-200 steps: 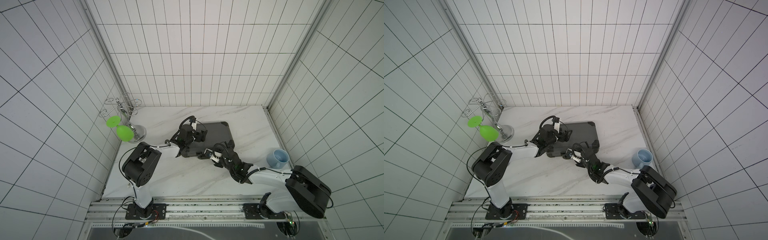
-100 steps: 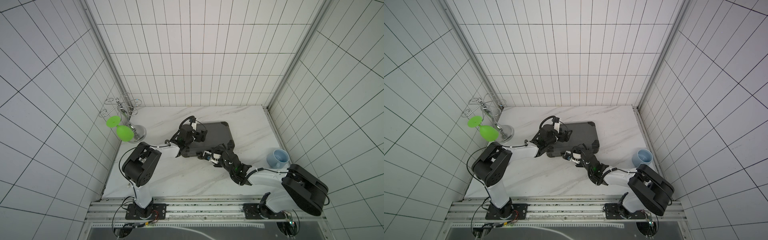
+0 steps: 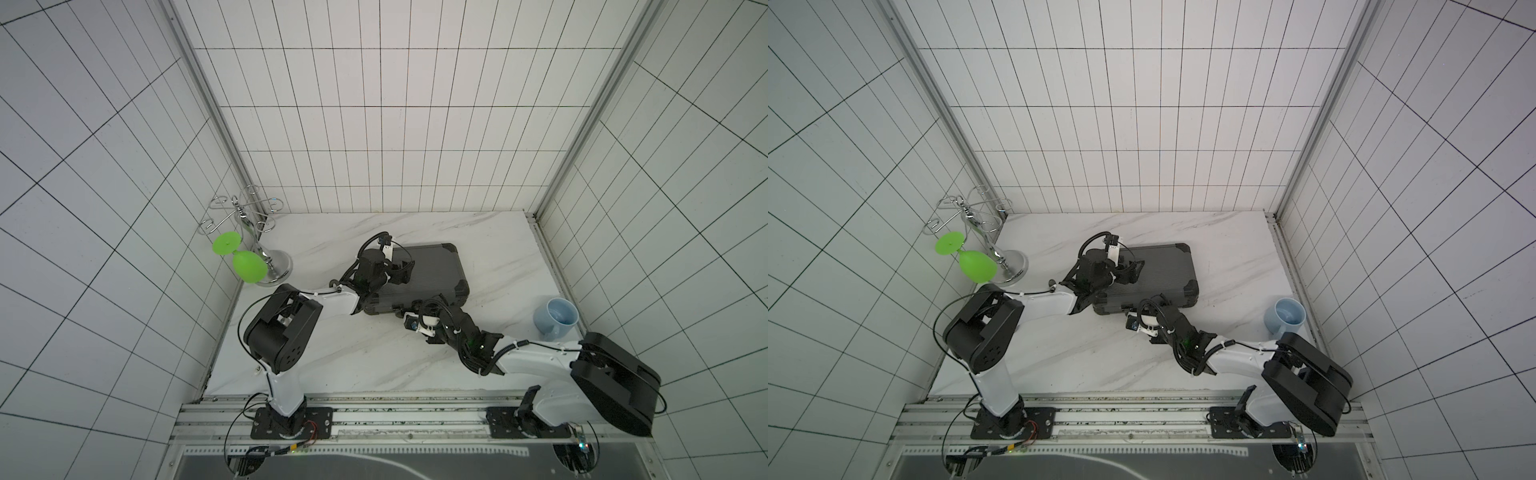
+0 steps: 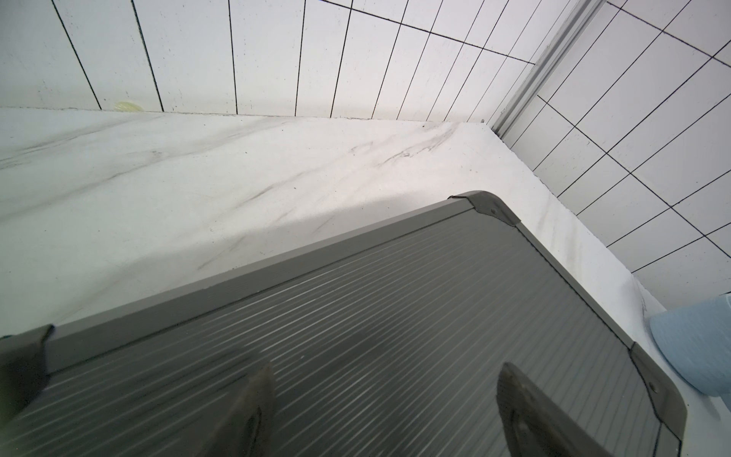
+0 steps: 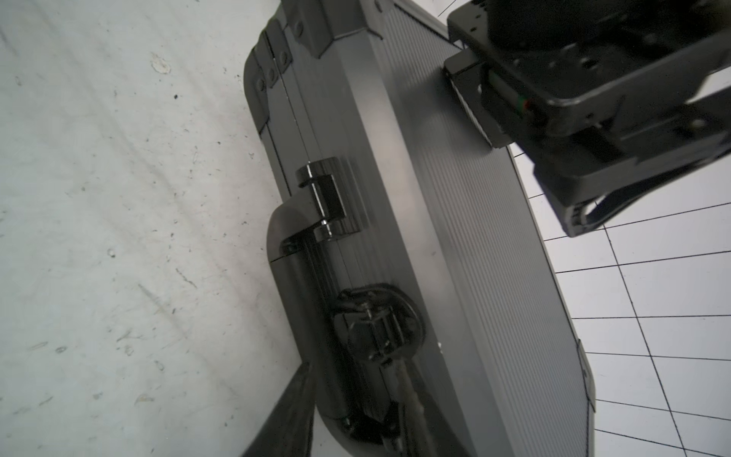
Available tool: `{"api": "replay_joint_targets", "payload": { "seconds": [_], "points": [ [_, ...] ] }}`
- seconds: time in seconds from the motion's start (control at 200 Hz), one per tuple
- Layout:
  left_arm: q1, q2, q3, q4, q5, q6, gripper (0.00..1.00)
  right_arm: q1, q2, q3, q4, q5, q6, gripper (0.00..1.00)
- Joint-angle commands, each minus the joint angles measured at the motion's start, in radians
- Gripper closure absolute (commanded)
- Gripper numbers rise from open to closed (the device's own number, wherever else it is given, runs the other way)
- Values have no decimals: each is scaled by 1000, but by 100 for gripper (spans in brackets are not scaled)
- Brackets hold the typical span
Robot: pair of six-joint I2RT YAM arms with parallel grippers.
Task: Close the poker set cases
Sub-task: Fasten the fastener on the poker set case.
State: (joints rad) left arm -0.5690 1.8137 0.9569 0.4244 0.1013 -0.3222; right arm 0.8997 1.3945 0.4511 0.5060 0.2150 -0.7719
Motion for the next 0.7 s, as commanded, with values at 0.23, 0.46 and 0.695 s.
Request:
{"api": "replay_joint_targets", "payload": {
  "seconds": [0.23, 0.46, 0.695],
  "points": [
    [6, 58, -61, -176, 29, -52, 12, 18, 80, -36, 224, 81, -53, 63],
    [9, 58, -62, -176, 31, -52, 12, 18, 125, -19, 252, 94, -86, 63],
    [12, 56, -64, -173, 34, -54, 12, 19, 153, -34, 339, 137, -115, 62]
  ]
}}
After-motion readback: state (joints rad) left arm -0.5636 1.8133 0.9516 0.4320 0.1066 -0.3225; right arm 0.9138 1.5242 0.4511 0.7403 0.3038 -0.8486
